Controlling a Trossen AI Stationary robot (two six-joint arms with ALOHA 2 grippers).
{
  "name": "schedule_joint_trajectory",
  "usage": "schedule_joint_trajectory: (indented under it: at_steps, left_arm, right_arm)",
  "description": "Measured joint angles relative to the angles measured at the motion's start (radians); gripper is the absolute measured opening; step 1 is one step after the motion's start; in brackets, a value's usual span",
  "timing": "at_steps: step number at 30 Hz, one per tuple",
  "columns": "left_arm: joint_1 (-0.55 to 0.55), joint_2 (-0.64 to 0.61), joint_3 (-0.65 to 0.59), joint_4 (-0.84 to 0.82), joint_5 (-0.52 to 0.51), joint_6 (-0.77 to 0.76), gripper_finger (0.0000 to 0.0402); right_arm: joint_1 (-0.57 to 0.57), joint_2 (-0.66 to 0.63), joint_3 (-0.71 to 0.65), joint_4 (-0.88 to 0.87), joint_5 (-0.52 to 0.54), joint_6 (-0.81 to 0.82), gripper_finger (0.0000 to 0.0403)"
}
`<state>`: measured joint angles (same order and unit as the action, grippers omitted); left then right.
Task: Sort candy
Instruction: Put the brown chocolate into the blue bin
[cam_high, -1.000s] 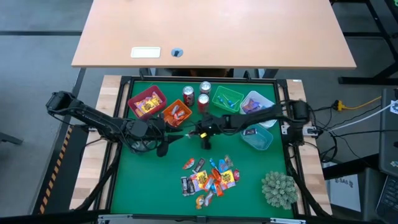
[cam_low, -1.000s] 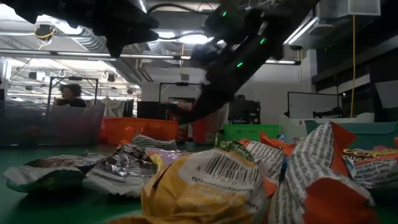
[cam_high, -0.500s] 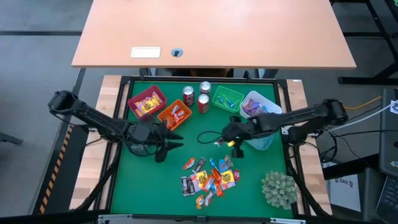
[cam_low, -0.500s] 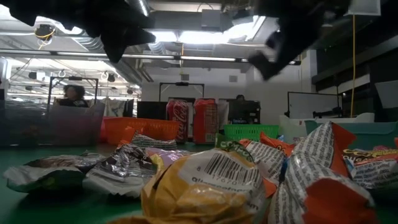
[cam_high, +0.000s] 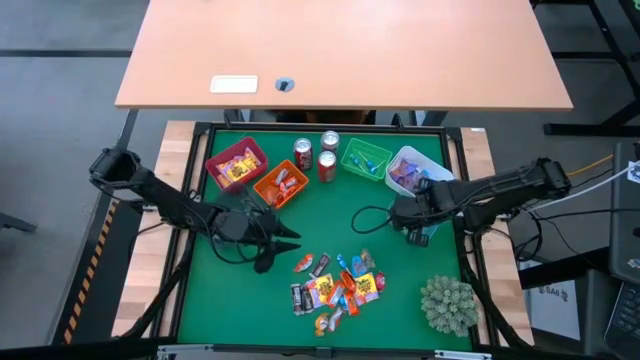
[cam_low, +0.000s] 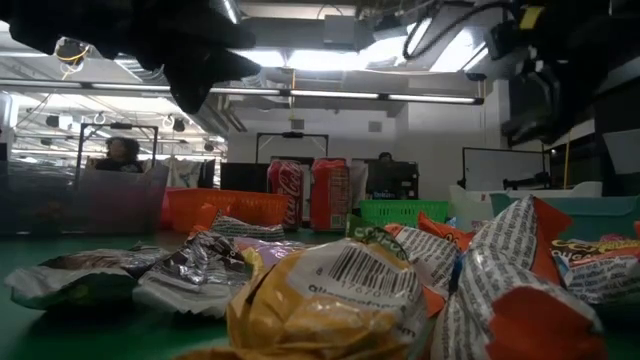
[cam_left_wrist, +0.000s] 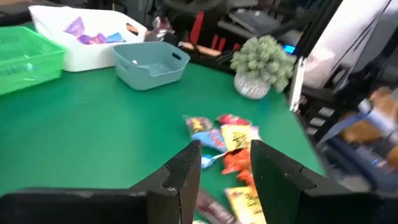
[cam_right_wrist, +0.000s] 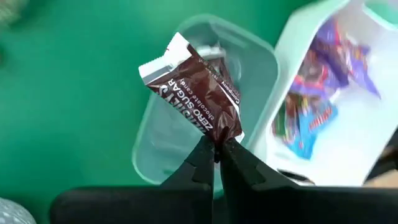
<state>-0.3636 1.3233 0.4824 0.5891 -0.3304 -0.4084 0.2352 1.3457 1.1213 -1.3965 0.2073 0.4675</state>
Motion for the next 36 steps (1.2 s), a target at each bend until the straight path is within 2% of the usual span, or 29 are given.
schedule_joint_trajectory:
  at_steps: [5, 9, 13, 17, 22, 28, 36]
  left_arm:
    - [-0.025, 0.046, 0.002, 0.065, 0.006, -0.083, 0.0128]
    - [-0.055, 0.068, 0.011, 0.065, 0.008, -0.087, 0.0128]
    - [-0.096, 0.093, 0.028, 0.065, 0.008, -0.067, 0.0128]
    - [-0.142, 0.13, 0.066, 0.064, 0.045, 0.042, 0.0128]
    - [-0.189, 0.209, 0.158, 0.053, 0.121, 0.176, 0.0128]
    - [-0.226, 0.317, 0.259, -0.034, 0.219, 0.334, 0.0128]
    - [-0.24, 0.438, 0.324, -0.144, 0.222, 0.429, 0.0128]
  right_arm:
    - [0.0, 0.0, -0.034, -0.02, -0.009, 0.0, 0.0012]
    - [0.0, 0.0, -0.064, -0.021, -0.032, -0.002, 0.0012]
    - [0.0, 0.0, -0.082, -0.021, -0.043, -0.008, 0.0012]
    - [0.0, 0.0, -0.088, -0.019, -0.043, -0.008, 0.0018]
    - [0.0, 0.0, -0.088, -0.019, -0.043, -0.008, 0.0068]
    - [0.0, 0.0, -0.088, -0.016, -0.043, -0.008, 0.0138]
    - [0.0, 0.0, -0.087, 0.015, -0.043, -0.009, 0.0167]
